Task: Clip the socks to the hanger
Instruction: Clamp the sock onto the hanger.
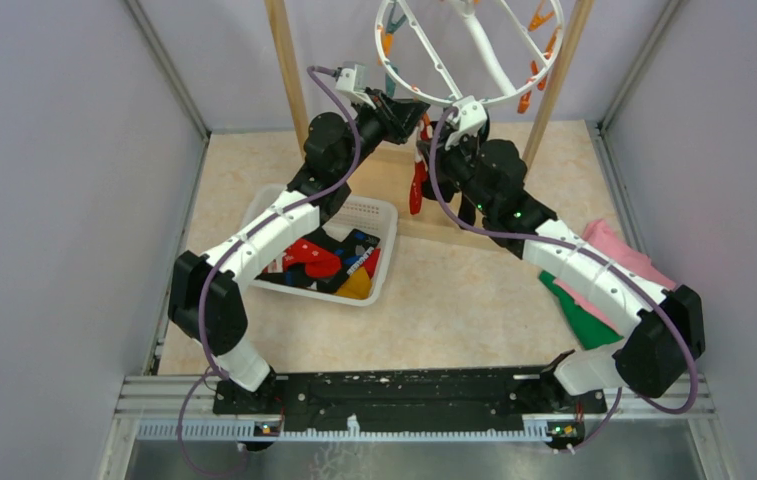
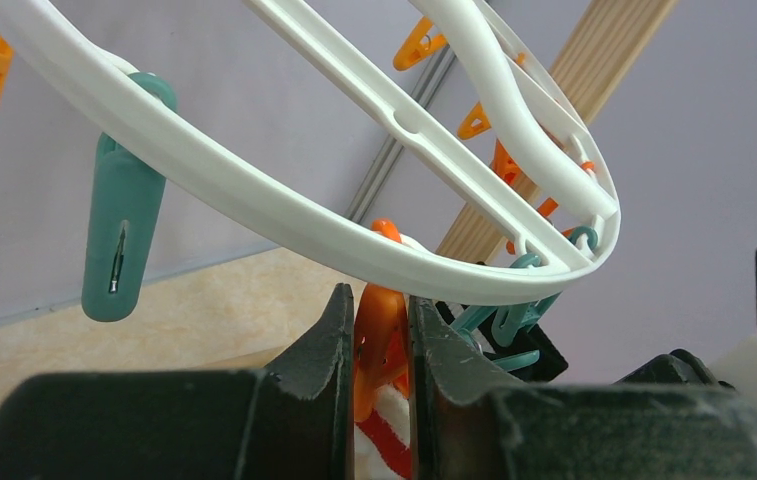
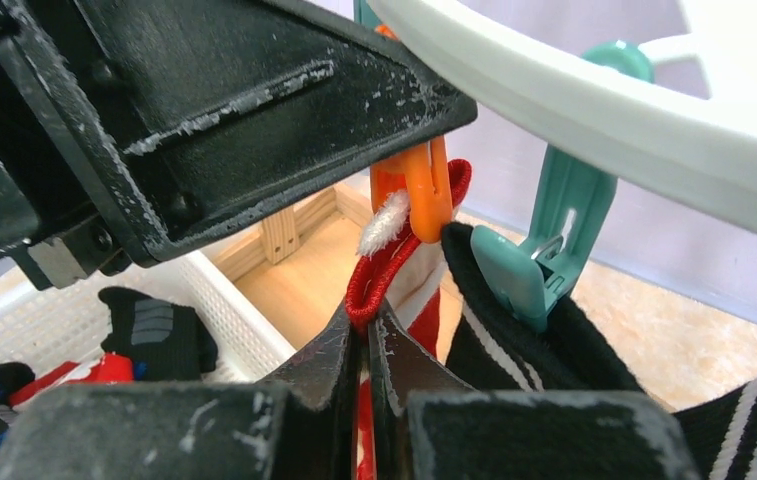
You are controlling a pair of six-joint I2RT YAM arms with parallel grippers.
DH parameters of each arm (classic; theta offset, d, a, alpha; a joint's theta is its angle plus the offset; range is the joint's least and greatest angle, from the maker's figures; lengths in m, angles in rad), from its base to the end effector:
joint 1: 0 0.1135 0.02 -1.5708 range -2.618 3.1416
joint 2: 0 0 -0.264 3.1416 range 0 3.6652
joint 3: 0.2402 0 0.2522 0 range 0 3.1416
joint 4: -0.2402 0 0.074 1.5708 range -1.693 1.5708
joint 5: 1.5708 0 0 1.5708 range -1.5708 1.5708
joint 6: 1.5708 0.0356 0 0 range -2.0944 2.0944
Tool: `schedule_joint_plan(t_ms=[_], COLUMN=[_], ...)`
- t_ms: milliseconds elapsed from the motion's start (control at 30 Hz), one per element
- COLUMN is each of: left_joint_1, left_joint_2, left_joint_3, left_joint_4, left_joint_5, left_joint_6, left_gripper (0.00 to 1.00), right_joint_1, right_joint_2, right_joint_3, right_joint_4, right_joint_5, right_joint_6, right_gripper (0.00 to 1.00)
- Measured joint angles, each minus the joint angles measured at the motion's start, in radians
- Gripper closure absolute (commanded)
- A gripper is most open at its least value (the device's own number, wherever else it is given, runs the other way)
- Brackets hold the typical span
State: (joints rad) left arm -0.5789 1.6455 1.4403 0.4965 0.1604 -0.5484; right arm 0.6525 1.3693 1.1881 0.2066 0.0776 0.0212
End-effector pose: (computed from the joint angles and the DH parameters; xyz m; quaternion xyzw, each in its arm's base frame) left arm 0.3286 -0.2216 0.4169 0.0733 0.5940 -0.4677 0.6504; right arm 0.2626 0.1972 0.3898 -0.1901 0.6717 0.2109 0.6842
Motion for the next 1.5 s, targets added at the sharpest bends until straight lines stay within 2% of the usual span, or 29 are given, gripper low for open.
schedule_joint_plan(t_ms=[500,600,833,1133,1200,1367,1500], left_joint_1=[0.0,0.0,0.0,0.0,0.0,0.0,0.0], left_joint_2=[0.0,0.0,0.0,0.0,0.0,-0.001,-0.014], left_joint_3=[0.0,0.0,0.0,0.0,0.0,-0.003,-0.028], left_joint_4=[-0.001,-0.001,-0.002,-0.004,-0.004,-0.006,-0.013], left_joint_5=[-0.002,-0.002,-0.002,-0.01,-0.013,-0.021,-0.027], left_joint_6=[0.0,0.0,-0.003,-0.011,-0.011,-0.01,-0.005], left_gripper=[0.88,0.83,0.63,0.47,0.42,0.3,0.26], right_joint_1=[0.0,0.0,0.0,0.0,0.0,0.0,0.0], right_joint_2=[0.0,0.0,-0.001,-0.001,-0.003,-0.011,-0.024], right_joint_3=[0.005,0.005,0.005,0.005,0.005,0.005,0.003], right_joint_4=[0.041,0.041,0.042,0.056,0.056,0.058,0.058], right_joint_5=[-0.025,-0.026,-0.025,-0.018,-0.018,-0.017,-0.019], right_joint_6=[-0.008,-0.011,-0.031,-0.047,-0.048,-0.05,-0.055], right_gripper=[1.0,1.0,1.0,1.0,0.94,0.67,0.54])
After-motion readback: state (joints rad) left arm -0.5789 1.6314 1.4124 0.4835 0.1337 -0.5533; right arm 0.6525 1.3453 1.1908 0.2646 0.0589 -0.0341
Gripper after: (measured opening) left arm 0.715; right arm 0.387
